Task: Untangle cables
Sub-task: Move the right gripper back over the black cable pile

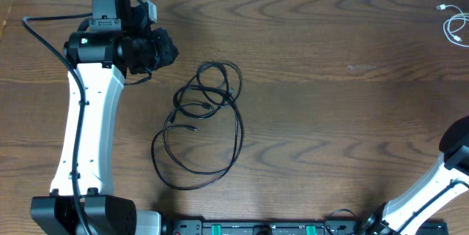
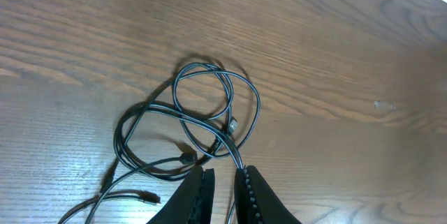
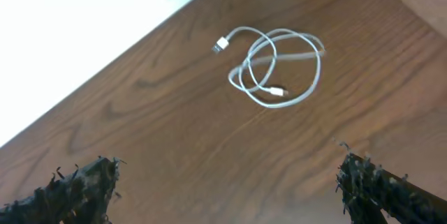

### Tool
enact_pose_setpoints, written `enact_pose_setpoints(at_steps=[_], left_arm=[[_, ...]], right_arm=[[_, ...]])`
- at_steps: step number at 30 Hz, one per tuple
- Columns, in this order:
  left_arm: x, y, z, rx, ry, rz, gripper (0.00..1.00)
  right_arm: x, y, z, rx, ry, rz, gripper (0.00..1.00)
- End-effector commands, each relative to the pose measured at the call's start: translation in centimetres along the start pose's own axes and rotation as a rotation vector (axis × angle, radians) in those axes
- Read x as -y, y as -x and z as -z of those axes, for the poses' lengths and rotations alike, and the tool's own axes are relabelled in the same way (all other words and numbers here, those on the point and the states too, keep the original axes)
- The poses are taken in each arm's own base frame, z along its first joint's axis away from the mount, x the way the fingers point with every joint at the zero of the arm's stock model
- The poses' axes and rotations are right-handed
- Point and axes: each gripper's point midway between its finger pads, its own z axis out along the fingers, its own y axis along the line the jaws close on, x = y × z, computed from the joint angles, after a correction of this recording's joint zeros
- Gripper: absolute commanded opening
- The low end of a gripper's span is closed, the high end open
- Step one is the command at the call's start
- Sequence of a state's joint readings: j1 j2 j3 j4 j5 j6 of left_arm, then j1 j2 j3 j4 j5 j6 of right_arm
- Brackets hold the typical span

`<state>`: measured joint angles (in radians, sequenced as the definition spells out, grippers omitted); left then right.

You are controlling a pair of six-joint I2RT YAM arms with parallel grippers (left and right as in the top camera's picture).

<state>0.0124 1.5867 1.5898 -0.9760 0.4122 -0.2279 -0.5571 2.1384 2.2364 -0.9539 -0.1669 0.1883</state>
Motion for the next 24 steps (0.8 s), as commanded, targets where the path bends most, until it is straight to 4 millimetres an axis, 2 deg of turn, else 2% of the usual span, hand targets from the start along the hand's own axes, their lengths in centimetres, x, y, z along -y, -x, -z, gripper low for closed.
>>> enact_pose_setpoints(at_steps=[1,4,8,11,13,16,17,18,20,21,23,24], left_arm=[[-0.2,0.0,0.2,0.004,0.006,-0.008,0.17],[-0.2,0.0,0.2,0.004,0.007,-0.018,0.17],[-0.2,0.0,0.2,0.004,0.007,-0.064,0.17],[-0.4,0.1,0.2,0.007,0.013,-0.104,0.17],[-1.0,0.3,0.3,0.014,0.036,-0.094,0.17],[-2.2,0.6,0.7,0.022,0.053,-0.066,0.17],[-3.0,0.8,1.0,0.026,0.062,-0.045,0.17],[-3.6,0.9,1.2,0.027,0.07,-0.021,0.17],[-5.0,0.7,1.7,0.02,0.09,0.022,0.17],[-7.0,0.6,2.2,0.019,0.146,0.06,0.17],[-8.5,0.6,2.7,0.022,0.197,0.088,0.17],[-9.3,0.5,3.0,0.022,0.212,0.107,0.17]], right_arm=[[0.4,2.5,5.3,0.106,-0.054,0.033,0.99],[-0.9,3.0,7.9,0.136,0.01,0.067,0.99],[-3.5,2.2,9.1,0.115,0.125,0.132,0.99],[-8.0,-0.5,9.7,0.022,0.351,0.205,0.99],[-11.1,-3.0,10.1,-0.052,0.465,0.261,0.99],[-15.3,-6.9,10.4,-0.159,0.534,0.34,0.99],[-18.0,-9.3,10.7,-0.221,0.571,0.385,0.97],[-19.5,-10.7,10.8,-0.255,0.593,0.41,0.94],[-23.6,-15.0,11.5,-0.344,0.651,0.485,0.86],[-26.7,-19.2,11.8,-0.424,0.677,0.56,0.79],[-28.0,-22.3,11.6,-0.487,0.639,0.585,0.78],[-28.8,-24.6,11.3,-0.529,0.609,0.604,0.76]])
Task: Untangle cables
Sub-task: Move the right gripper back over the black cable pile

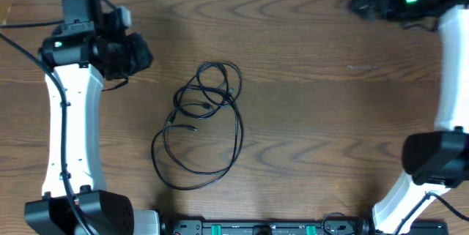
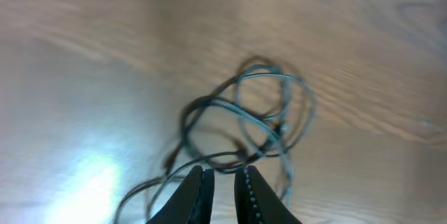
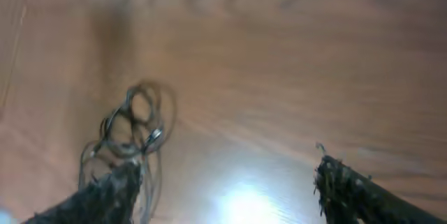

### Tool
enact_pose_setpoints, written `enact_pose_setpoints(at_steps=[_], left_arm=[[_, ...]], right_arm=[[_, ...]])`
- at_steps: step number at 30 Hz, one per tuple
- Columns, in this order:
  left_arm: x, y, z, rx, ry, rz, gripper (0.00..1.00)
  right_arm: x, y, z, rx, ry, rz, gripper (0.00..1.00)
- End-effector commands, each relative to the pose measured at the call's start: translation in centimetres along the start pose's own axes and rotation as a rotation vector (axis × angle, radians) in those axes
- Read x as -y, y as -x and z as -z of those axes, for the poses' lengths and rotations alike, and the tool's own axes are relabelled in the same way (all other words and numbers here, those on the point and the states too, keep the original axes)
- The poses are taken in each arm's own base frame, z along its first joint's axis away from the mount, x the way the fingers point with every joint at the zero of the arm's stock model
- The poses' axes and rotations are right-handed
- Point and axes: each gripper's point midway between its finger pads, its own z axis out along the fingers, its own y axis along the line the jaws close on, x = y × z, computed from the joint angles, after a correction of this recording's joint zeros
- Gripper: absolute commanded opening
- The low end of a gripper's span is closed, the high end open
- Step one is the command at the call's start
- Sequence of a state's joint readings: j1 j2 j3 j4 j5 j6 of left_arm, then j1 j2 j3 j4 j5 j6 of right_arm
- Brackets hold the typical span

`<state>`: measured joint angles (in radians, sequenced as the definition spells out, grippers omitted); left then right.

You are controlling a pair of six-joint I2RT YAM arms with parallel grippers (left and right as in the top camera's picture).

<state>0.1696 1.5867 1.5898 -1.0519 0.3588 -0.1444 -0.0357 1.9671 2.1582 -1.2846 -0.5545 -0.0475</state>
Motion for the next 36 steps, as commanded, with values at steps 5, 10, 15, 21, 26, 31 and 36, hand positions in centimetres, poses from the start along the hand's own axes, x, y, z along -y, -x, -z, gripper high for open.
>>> enact_pose_setpoints(at_steps=[5,10,15,21,26,31,36], left_arm=[[-4.2,0.7,1.1,0.032,0.097,0.115,0.16],[-4.1,0.7,1.1,0.036,0.095,0.139,0.17],[-4.1,0.6,1.0,0.029,0.097,0.141,0.17],[-4.2,0.5,1.0,0.029,0.097,0.141,0.16],[-4.2,0.5,1.0,0.029,0.097,0.141,0.17],[-4.2,0.5,1.0,0.029,0.097,0.141,0.17],[-4.2,0.5,1.0,0.029,0.097,0.141,0.17]], right_arm=[[-7.6,-7.7,-10.3,-0.249,-0.044,0.021,0.7],[-11.9,-12.6,-15.8,-0.319,-0.002,0.025,0.66],[-13.2,-16.3,-18.9,-0.34,-0.049,0.044,0.64],[-12.9,-18.0,-20.6,-0.324,-0.11,0.057,0.63],[-13.7,-19.2,-21.6,-0.317,-0.093,0.074,0.59],[-13.8,-19.3,-21.9,-0.308,-0.094,0.075,0.59],[-13.6,-19.2,-22.0,-0.3,-0.109,0.078,0.58]])
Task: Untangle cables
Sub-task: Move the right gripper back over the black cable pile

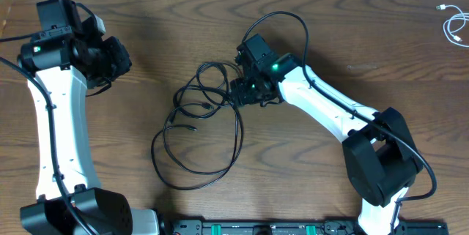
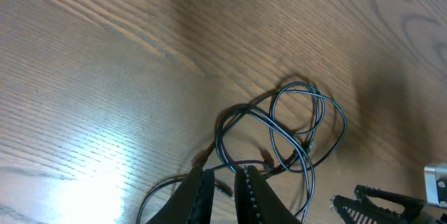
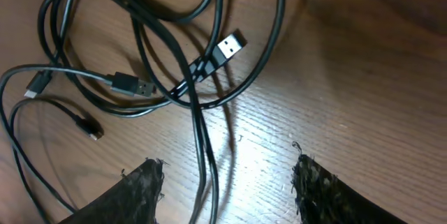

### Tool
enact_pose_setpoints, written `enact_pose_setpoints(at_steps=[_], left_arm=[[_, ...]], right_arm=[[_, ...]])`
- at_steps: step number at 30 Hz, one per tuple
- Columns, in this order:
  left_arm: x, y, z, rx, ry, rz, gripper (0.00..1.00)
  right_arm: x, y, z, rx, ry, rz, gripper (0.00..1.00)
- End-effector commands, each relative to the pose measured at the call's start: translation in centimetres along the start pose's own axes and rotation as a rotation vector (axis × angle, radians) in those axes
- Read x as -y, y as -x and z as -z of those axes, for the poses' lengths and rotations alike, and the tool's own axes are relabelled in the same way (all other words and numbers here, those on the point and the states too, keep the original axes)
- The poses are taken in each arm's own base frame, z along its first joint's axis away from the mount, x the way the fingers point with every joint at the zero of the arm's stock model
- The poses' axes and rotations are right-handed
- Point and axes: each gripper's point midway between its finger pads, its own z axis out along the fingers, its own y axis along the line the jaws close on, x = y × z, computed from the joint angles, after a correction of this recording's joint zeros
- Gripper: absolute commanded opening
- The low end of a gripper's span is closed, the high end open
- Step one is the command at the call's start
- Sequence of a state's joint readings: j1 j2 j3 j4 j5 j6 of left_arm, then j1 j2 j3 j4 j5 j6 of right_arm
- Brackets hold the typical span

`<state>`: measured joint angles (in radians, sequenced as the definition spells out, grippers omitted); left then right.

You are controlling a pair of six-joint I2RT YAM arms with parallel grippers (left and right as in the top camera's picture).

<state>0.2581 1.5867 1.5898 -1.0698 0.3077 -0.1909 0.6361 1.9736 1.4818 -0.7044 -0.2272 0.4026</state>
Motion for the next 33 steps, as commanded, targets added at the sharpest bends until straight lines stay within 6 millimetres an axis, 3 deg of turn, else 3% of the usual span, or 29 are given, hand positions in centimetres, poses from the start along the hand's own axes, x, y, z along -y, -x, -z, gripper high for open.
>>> enact_pose_setpoints(at_steps=[1,15,25,29,33], left_arm=[[-0.2,-0.1,0.1,0.004,0.013,0.013,0.17],[-0.2,-0.1,0.1,0.0,0.014,0.013,0.17],[-0.2,-0.2,0.1,-0.001,0.014,0.014,0.17],[-0.2,-0.1,0.1,0.0,0.014,0.014,0.17],[-0.2,-0.2,0.1,-0.001,0.014,0.014,0.17]], right_arm=[[0.0,-0.1,0.1,0.007,-0.014,-0.005,0.58],[-0.6,-0.4,-0.2,0.006,-0.009,0.01,0.56],[-0.9,0.2,-1.4,0.025,0.002,0.02,0.53],[-1.0,0.6,-1.7,0.037,0.008,0.024,0.44],[-2.0,0.4,-3.4,0.038,0.028,0.053,0.38]])
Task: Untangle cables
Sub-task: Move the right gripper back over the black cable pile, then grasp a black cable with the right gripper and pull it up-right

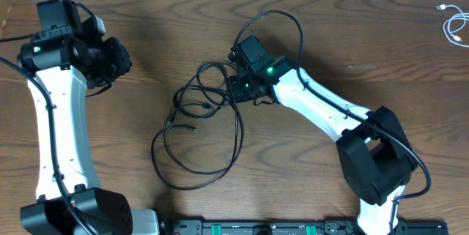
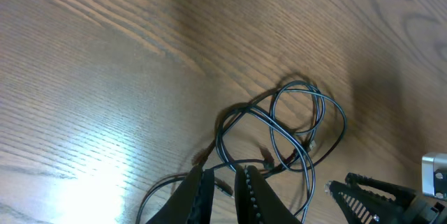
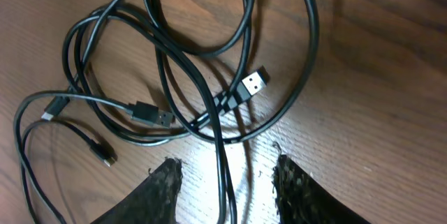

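Note:
A tangle of black cables (image 1: 209, 97) lies mid-table, with a wide loop trailing toward the front. My right gripper (image 1: 234, 88) is at the tangle's right edge, low over the wood. In its wrist view the right gripper (image 3: 227, 182) is open, its fingers either side of a black strand (image 3: 222, 161), and a USB plug (image 3: 255, 81) lies just ahead. My left gripper (image 1: 121, 61) hangs well left of the tangle. In its own view the left gripper (image 2: 223, 185) is shut and holds nothing, with the black cables (image 2: 279, 130) beyond it.
A white cable (image 1: 456, 28) lies coiled at the table's back right corner. The table's far edge runs along the top, and a rail with connectors (image 1: 256, 228) lines the front edge.
My right gripper has shifted slightly up and left into the tangle's edge, and a black strand now runs between its open fingers. The left arm has not moved.
At first my left gripper was near the tangle's upper left and my right wrist looked down on the white cable. Then the left arm stood farther left and the right arm at the back right. Later the right gripper was open beside the tangle, and now straddles a strand.

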### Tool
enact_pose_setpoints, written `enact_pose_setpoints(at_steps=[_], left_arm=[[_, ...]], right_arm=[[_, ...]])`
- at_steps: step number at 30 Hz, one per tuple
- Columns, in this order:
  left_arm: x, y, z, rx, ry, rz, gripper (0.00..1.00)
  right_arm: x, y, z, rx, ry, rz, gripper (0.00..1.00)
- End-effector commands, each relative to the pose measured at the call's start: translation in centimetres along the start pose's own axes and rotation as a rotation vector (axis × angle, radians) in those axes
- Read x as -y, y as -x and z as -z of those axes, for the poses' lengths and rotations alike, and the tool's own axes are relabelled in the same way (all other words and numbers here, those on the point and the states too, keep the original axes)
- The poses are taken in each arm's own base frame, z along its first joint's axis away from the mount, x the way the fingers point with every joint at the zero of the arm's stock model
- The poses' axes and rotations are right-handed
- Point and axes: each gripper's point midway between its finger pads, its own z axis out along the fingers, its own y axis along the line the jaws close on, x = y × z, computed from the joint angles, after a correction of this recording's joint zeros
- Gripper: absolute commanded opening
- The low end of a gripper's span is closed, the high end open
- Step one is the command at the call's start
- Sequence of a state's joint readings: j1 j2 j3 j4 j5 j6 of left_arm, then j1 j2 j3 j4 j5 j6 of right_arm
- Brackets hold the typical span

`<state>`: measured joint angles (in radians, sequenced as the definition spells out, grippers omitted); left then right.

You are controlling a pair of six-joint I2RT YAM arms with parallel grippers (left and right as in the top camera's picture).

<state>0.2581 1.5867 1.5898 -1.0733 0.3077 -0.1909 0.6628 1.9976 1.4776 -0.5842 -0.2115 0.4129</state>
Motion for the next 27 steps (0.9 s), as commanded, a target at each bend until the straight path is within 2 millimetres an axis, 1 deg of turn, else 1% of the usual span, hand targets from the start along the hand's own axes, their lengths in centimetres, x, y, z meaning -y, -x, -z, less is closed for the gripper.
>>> enact_pose_setpoints(at_steps=[1,6,8,16,21,22,23,24,26,27], left_arm=[[-0.2,-0.1,0.1,0.002,0.013,0.013,0.17],[-0.2,-0.1,0.1,0.001,0.013,0.013,0.17],[-0.2,-0.1,0.1,0.001,0.013,0.013,0.17],[-0.2,-0.1,0.1,0.001,0.013,0.013,0.17],[-0.2,-0.1,0.1,0.0,0.013,0.013,0.17],[-0.2,-0.1,0.1,0.001,0.013,0.013,0.17],[-0.2,-0.1,0.1,0.001,0.013,0.013,0.17],[-0.2,-0.1,0.1,0.001,0.013,0.013,0.17],[-0.2,-0.1,0.1,0.0,0.013,0.013,0.17],[-0.1,-0.3,0.0,-0.005,0.005,0.013,0.17]], right_arm=[[-0.7,-1.6,-2.3,-0.045,0.001,0.026,0.38],[-1.1,-3.1,-4.2,-0.087,-0.004,0.067,0.36],[-1.0,-3.2,-4.7,-0.09,-0.005,0.066,0.35],[-0.9,-3.0,-4.8,-0.084,-0.004,0.066,0.29],[-0.9,-3.0,-4.8,-0.083,-0.004,0.065,0.15],[-0.9,-2.9,-4.8,-0.082,-0.006,0.065,0.11],[-0.8,-2.9,-4.8,-0.081,-0.008,0.063,0.03],[-0.7,-2.9,-4.8,-0.081,-0.008,0.062,0.01],[-0.7,-2.7,-4.7,-0.077,-0.007,0.061,0.01],[-0.7,-2.4,-4.3,-0.068,-0.004,0.058,0.01]])
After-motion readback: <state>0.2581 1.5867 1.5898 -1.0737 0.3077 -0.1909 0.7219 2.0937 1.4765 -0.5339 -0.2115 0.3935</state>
